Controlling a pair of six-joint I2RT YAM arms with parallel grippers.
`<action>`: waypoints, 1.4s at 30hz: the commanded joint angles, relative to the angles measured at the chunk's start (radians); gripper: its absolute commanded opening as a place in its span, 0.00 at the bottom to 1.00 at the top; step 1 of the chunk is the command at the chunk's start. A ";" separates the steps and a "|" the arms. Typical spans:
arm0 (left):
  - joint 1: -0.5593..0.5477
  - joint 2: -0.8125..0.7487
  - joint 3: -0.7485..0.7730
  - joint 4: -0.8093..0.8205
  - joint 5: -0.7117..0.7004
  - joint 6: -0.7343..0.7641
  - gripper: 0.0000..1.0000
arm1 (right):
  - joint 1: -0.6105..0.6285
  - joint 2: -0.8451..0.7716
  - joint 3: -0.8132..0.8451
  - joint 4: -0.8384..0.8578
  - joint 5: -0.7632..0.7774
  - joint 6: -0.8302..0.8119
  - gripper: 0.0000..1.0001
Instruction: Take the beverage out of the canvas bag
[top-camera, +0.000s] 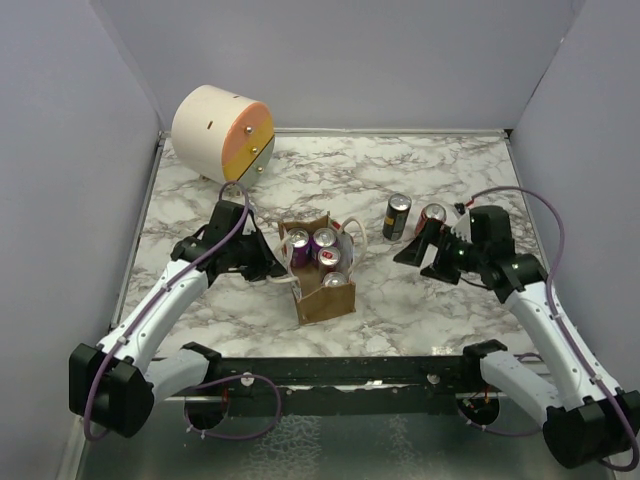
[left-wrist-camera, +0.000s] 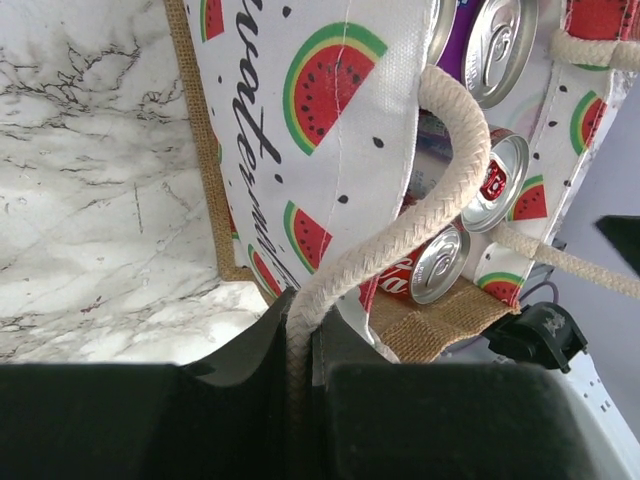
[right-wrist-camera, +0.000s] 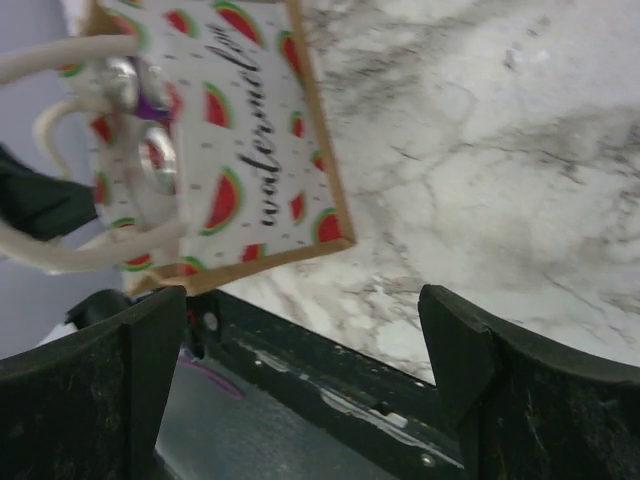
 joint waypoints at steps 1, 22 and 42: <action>0.001 0.017 0.012 -0.022 0.018 0.013 0.00 | 0.070 0.097 0.235 0.096 -0.149 0.001 1.00; 0.021 0.067 0.103 -0.061 -0.034 0.040 0.00 | 0.694 0.774 0.984 -0.088 0.459 -0.359 0.97; 0.024 -0.015 0.031 -0.066 -0.020 -0.031 0.00 | 0.758 0.935 0.931 -0.245 0.671 -0.272 0.96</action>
